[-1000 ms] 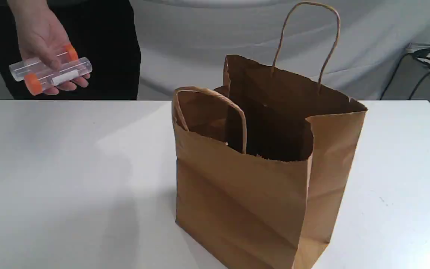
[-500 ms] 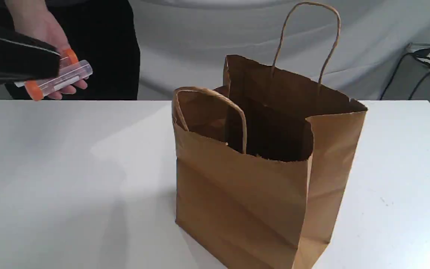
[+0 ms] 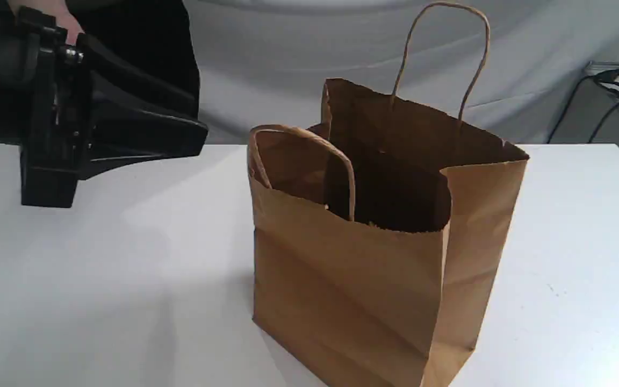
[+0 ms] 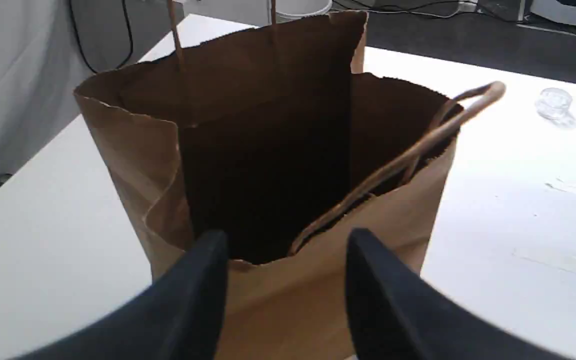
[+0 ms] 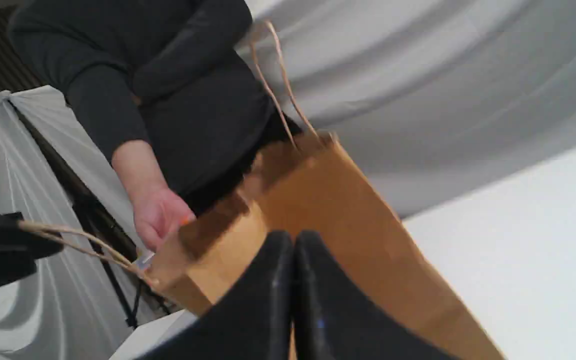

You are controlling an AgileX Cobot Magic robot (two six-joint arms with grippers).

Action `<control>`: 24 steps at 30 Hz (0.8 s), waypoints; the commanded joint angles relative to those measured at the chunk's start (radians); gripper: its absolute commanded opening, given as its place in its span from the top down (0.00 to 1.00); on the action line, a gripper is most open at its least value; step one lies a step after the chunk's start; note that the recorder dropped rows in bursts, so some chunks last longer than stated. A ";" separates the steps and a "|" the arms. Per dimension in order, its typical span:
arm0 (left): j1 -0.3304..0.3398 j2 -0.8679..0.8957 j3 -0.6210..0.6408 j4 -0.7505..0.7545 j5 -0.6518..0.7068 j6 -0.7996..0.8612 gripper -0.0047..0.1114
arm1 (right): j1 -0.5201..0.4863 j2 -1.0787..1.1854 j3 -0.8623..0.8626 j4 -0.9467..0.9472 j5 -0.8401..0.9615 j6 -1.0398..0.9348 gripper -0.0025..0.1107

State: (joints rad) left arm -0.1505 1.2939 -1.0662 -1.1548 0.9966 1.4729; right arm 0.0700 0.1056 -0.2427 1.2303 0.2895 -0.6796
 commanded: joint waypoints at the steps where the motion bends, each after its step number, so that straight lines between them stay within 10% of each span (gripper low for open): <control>1: -0.010 0.000 -0.009 0.006 -0.032 0.022 0.61 | -0.001 0.135 -0.132 -0.124 0.007 -0.002 0.98; 15: -0.010 0.000 -0.009 0.014 -0.036 0.027 0.61 | -0.001 0.960 -0.843 -0.369 0.453 0.023 0.96; 24: -0.010 0.002 -0.009 -0.002 -0.032 0.025 0.61 | -0.001 1.171 -1.022 -0.465 0.589 0.057 0.57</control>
State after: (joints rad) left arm -0.1532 1.2939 -1.0662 -1.1402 0.9656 1.4928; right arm 0.0700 1.2646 -1.2502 0.7777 0.8422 -0.6284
